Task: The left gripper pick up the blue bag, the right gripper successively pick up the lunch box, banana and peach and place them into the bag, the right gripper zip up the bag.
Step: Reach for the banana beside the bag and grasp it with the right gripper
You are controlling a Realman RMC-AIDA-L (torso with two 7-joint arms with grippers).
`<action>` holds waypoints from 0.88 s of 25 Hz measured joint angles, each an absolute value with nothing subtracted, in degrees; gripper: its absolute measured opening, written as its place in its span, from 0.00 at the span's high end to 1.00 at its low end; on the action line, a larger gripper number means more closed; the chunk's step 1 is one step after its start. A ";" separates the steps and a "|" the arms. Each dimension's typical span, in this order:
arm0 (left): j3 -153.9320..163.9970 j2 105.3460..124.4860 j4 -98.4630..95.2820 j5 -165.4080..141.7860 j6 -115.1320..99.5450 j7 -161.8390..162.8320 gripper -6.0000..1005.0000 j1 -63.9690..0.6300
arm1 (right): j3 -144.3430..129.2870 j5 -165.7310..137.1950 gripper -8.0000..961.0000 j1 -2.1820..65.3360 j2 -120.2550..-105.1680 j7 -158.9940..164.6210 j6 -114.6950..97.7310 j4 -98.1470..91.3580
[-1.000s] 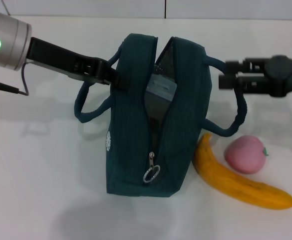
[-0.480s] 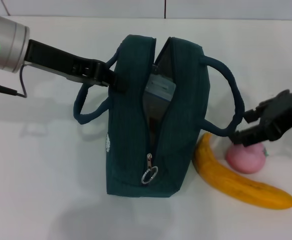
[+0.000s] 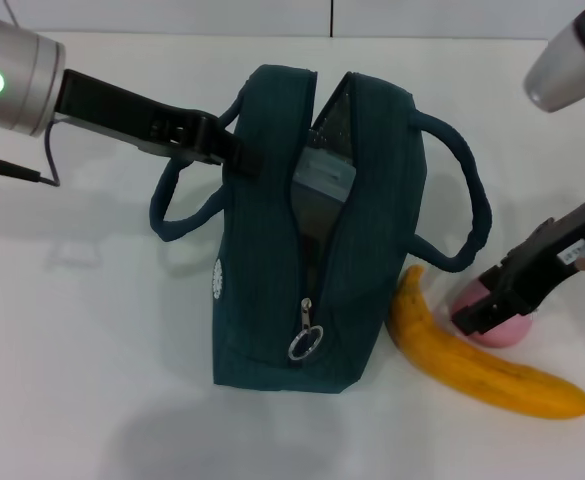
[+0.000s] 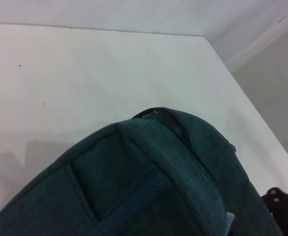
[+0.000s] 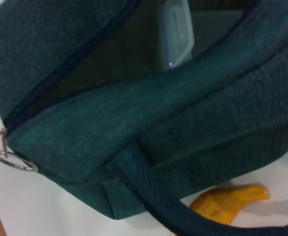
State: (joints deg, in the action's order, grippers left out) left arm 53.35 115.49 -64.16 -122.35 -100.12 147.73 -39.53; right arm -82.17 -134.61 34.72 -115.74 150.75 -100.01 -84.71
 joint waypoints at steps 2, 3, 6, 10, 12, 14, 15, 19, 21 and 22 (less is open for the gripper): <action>53.35 115.49 -64.16 -122.35 -100.11 147.73 0.93 -39.53 | -83.50 -134.64 0.34 35.13 -115.74 150.43 -98.19 -82.60; 53.35 115.49 -64.16 -122.35 -100.10 147.74 0.93 -39.53 | -84.25 -134.65 0.34 35.21 -115.75 150.31 -97.27 -81.99; 53.35 115.49 -64.16 -122.35 -100.10 147.74 0.93 -39.47 | -86.95 -134.67 0.34 35.47 -115.71 150.15 -94.92 -80.62; 53.35 115.49 -64.16 -122.35 -100.10 147.81 0.93 -39.46 | -89.42 -134.68 0.34 35.66 -115.85 150.05 -92.89 -79.42; 53.35 115.49 -64.16 -122.35 -100.10 147.80 0.93 -39.46 | -90.95 -134.54 0.35 35.90 -115.90 150.02 -91.81 -78.19; 53.35 115.49 -64.16 -122.34 -100.10 147.75 0.93 -39.46 | -91.91 -134.42 0.35 36.20 -115.93 150.02 -91.19 -77.17; 53.35 115.49 -64.16 -122.35 -100.09 147.70 0.93 -39.46 | -92.80 -134.33 0.35 36.55 -115.97 150.02 -90.66 -76.06; 53.31 115.49 -64.16 -122.34 -100.03 147.59 0.93 -39.45 | -94.28 -134.17 0.35 36.89 -116.05 150.02 -89.70 -74.08; 53.08 115.49 -64.16 -122.34 -100.02 147.55 0.93 -39.41 | -94.82 -134.13 0.35 37.01 -116.10 150.02 -89.34 -73.45; 52.96 115.49 -64.16 -122.34 -100.02 147.53 0.93 -39.39 | -95.10 -134.10 0.35 37.05 -116.11 150.02 -89.07 -73.20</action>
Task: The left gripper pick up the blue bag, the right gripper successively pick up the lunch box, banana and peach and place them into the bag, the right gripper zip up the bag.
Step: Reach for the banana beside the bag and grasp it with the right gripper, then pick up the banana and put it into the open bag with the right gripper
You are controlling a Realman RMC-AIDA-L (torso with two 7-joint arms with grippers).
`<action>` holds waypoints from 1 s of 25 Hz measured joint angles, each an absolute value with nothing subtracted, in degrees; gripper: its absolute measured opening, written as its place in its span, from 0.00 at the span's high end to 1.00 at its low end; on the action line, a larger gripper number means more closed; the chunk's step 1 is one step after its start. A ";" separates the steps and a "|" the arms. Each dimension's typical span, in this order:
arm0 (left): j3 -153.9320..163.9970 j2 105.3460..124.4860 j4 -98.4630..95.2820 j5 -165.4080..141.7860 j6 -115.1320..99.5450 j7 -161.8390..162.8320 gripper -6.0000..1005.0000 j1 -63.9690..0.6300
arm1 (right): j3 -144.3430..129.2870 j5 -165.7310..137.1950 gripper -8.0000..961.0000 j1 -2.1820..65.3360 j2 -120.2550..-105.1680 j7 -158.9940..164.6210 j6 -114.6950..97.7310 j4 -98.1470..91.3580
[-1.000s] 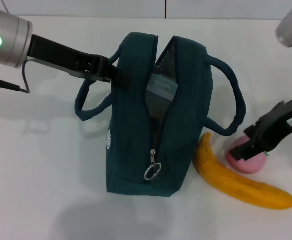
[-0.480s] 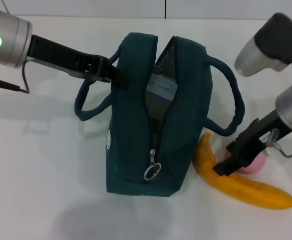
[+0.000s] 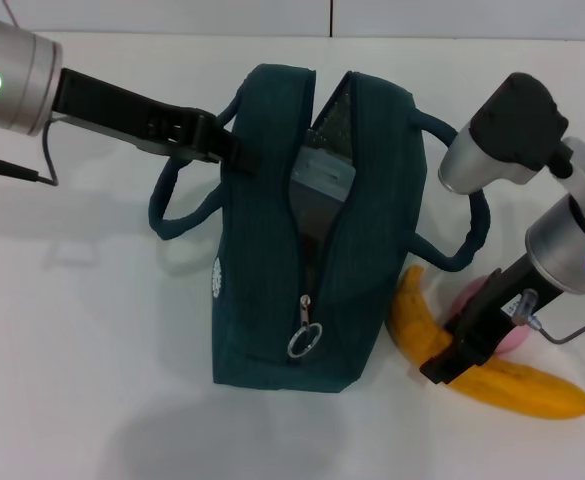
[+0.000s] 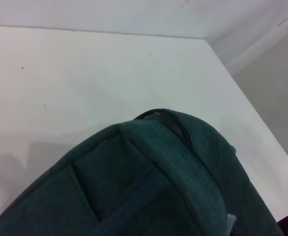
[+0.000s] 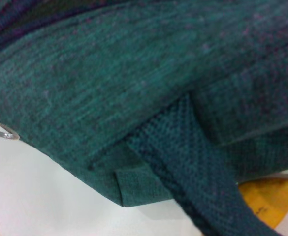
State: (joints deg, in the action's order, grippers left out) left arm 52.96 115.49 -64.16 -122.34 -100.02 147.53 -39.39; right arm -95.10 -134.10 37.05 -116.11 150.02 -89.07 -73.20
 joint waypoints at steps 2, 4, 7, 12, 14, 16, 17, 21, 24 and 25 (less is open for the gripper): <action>52.83 115.49 -64.16 -122.34 -99.99 147.51 0.93 -39.37 | -95.66 -134.06 0.36 37.05 -116.14 150.02 -88.60 -72.88; 52.82 115.49 -64.16 -122.34 -99.94 147.49 0.93 -39.37 | -95.92 -134.05 0.36 37.04 -116.14 150.02 -88.38 -72.78; 52.82 115.49 -64.16 -122.34 -99.91 147.44 0.93 -39.32 | -95.97 -134.04 0.36 37.01 -116.12 150.06 -88.30 -72.52; 52.82 115.49 -64.16 -122.34 -99.91 147.40 0.93 -39.22 | -96.29 -134.11 0.37 37.19 -116.10 150.11 -88.29 -71.28; 52.79 115.49 -64.16 -122.34 -99.91 147.39 0.93 -39.20 | -96.36 -134.11 0.43 37.20 -116.10 150.12 -88.29 -71.26; 52.74 115.49 -64.16 -122.34 -99.91 147.39 0.93 -39.15 | -96.39 -134.08 0.49 37.19 -116.09 150.16 -88.28 -71.28; 52.74 115.49 -64.16 -122.34 -99.91 147.39 0.93 -39.13 | -96.40 -134.06 0.52 37.14 -116.07 150.18 -88.26 -71.31; 52.73 115.49 -64.16 -122.34 -99.93 147.41 0.93 -39.11 | -96.40 -133.96 0.55 36.95 -115.97 150.21 -88.25 -71.32; 52.73 115.49 -64.16 -122.34 -99.93 147.53 0.93 -39.10 | -96.19 -134.02 0.55 36.81 -115.92 150.20 -88.28 -71.27; 52.73 115.49 -64.16 -122.34 -99.93 147.54 0.93 -39.08 | -96.09 -134.07 0.56 36.79 -115.89 150.19 -88.34 -71.26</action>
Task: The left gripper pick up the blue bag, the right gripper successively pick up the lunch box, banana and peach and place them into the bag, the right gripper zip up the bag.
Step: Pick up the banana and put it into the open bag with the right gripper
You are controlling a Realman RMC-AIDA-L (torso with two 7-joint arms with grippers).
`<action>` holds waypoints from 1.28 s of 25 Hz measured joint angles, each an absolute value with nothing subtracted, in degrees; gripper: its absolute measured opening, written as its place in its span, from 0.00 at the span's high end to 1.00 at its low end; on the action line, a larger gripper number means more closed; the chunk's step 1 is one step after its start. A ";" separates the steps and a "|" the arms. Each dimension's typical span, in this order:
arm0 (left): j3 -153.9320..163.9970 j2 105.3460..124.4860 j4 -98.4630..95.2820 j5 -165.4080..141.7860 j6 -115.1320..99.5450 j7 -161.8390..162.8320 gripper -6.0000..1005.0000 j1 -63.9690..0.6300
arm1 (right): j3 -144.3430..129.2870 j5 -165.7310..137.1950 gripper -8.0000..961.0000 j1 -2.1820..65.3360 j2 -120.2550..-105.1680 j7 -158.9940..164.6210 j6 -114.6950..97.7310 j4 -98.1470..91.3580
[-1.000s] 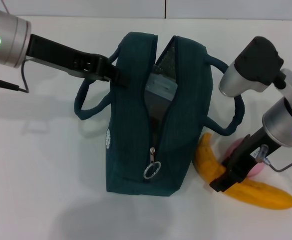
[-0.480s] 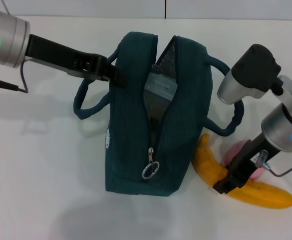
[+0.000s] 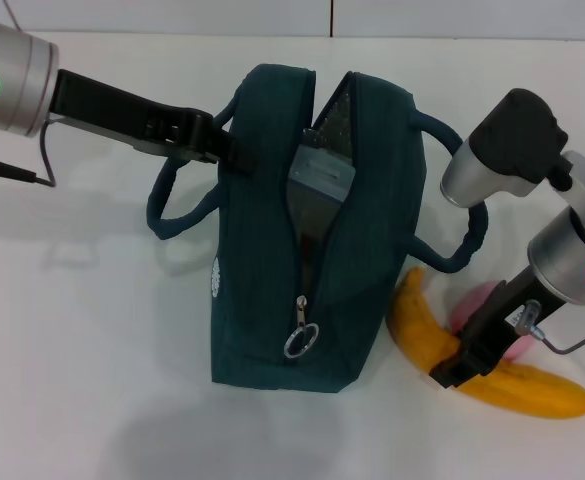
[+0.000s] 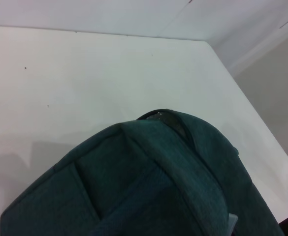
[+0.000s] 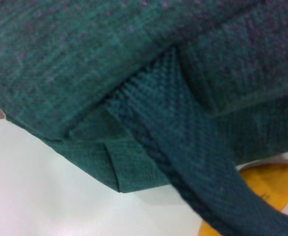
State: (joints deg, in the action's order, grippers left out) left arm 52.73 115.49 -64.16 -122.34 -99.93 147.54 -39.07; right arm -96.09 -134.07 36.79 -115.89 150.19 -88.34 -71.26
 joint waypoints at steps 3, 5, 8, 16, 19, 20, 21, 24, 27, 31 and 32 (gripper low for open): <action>52.73 115.49 -64.16 -122.34 -99.94 147.54 0.93 -38.97 | -94.68 -134.27 0.56 36.43 -115.60 149.74 -88.99 -71.24; 52.73 115.49 -64.16 -122.34 -99.93 147.51 0.93 -38.90 | -91.79 -134.08 0.56 35.50 -115.56 148.38 -90.02 -71.64; 52.73 115.49 -64.16 -122.34 -99.93 147.45 0.93 -38.85 | -86.30 -132.59 0.56 34.07 -115.60 145.70 -92.14 -71.76; 52.73 115.51 -64.16 -122.34 -99.94 147.43 0.93 -39.08 | -64.23 -124.89 0.56 31.49 -115.26 134.24 -101.29 -64.36; 52.73 115.58 -64.16 -122.34 -99.93 147.47 0.93 -39.24 | -56.98 -124.54 0.55 31.43 -114.94 130.66 -103.49 -60.33; 52.73 115.61 -64.16 -122.33 -99.93 147.47 0.93 -39.29 | -54.82 -124.54 0.55 31.38 -114.83 129.38 -104.11 -59.13; 52.73 115.64 -64.16 -122.33 -99.93 147.48 0.93 -39.31 | -52.55 -124.50 0.55 31.31 -114.75 128.07 -104.65 -57.90; 52.73 115.72 -64.16 -122.33 -99.93 147.51 0.93 -39.36 | -45.34 -124.31 0.55 30.88 -114.37 123.99 -106.73 -54.55; 52.74 115.82 -64.16 -122.31 -99.93 147.54 0.93 -39.37 | -37.52 -123.23 0.55 29.92 -113.37 119.89 -108.98 -51.36; 52.73 115.84 -64.20 -121.98 -99.93 147.65 0.93 -39.37 | -28.95 -116.25 0.55 27.29 -111.21 114.75 -111.37 -46.43; 52.73 115.86 -64.31 -121.90 -99.93 147.74 0.93 -39.38 | -28.07 -113.57 0.55 26.62 -110.88 113.54 -111.79 -45.38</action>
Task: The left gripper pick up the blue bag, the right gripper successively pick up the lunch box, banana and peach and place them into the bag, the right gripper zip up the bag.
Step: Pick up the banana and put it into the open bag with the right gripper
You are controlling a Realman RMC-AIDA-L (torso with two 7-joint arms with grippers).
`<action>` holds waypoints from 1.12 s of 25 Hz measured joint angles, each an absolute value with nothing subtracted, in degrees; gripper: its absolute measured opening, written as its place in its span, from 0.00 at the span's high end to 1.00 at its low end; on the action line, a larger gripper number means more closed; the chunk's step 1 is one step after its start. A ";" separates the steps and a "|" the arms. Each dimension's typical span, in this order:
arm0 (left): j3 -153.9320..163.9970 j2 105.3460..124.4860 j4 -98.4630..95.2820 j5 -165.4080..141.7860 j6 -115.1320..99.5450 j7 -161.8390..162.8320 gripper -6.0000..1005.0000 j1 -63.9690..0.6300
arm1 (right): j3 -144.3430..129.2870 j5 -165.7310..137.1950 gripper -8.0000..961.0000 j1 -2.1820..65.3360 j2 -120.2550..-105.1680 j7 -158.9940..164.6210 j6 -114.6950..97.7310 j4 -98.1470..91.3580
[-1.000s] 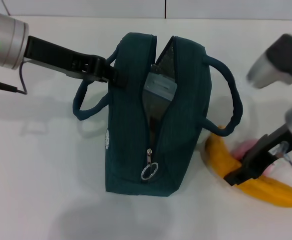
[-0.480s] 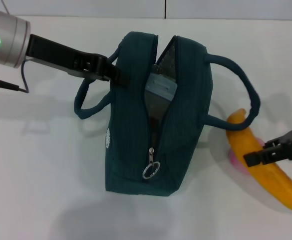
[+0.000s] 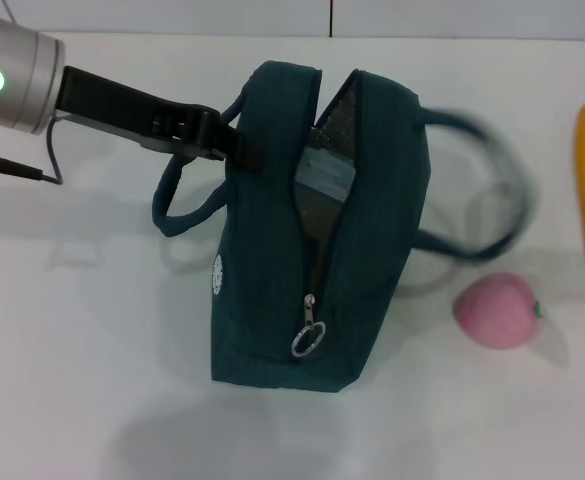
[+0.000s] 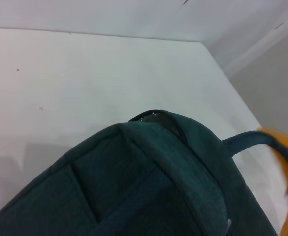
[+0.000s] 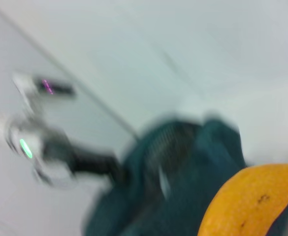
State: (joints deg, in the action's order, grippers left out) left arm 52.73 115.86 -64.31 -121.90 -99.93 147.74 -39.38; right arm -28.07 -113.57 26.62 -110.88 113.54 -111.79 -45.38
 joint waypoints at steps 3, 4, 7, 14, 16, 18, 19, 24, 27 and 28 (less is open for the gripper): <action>52.74 115.91 -64.60 -121.79 -99.95 148.00 0.93 -39.52 | -26.98 -104.56 0.55 24.75 -110.39 109.59 -113.27 -42.31; 52.74 115.92 -64.63 -121.77 -99.99 148.08 0.93 -39.69 | -26.95 -102.36 0.55 24.47 -110.44 108.24 -113.79 -41.57; 52.74 115.93 -64.65 -121.72 -100.06 148.24 0.93 -40.18 | -26.96 -93.91 0.55 24.36 -111.01 102.66 -116.57 -37.43; 52.73 116.02 -64.71 -120.93 -100.31 148.87 0.93 -40.88 | -27.44 -83.23 0.55 28.77 -115.01 90.47 -121.60 -26.28; 52.75 116.02 -64.72 -120.44 -100.38 148.96 0.93 -41.15 | -27.61 -82.83 0.55 30.05 -115.88 85.92 -121.42 -22.54; 52.86 116.02 -64.73 -120.27 -100.43 149.03 0.93 -41.39 | -27.82 -82.66 0.55 31.82 -115.79 80.44 -121.16 -16.87; 52.95 116.02 -64.72 -120.25 -100.45 149.12 0.93 -41.40 | -27.90 -82.70 0.55 32.33 -115.73 79.12 -121.06 -15.41; 53.07 116.02 -64.74 -120.23 -100.46 149.40 0.93 -41.42 | -30.42 -82.75 0.55 34.86 -116.11 71.49 -119.30 -10.82; 53.08 116.13 -64.74 -120.23 -100.46 149.43 0.93 -41.50 | -31.65 -82.95 0.55 36.27 -116.12 68.57 -117.06 -7.74; 53.09 116.17 -64.70 -120.23 -100.46 149.46 0.93 -41.62 | -32.52 -82.99 0.55 36.66 -116.13 67.57 -115.85 -6.86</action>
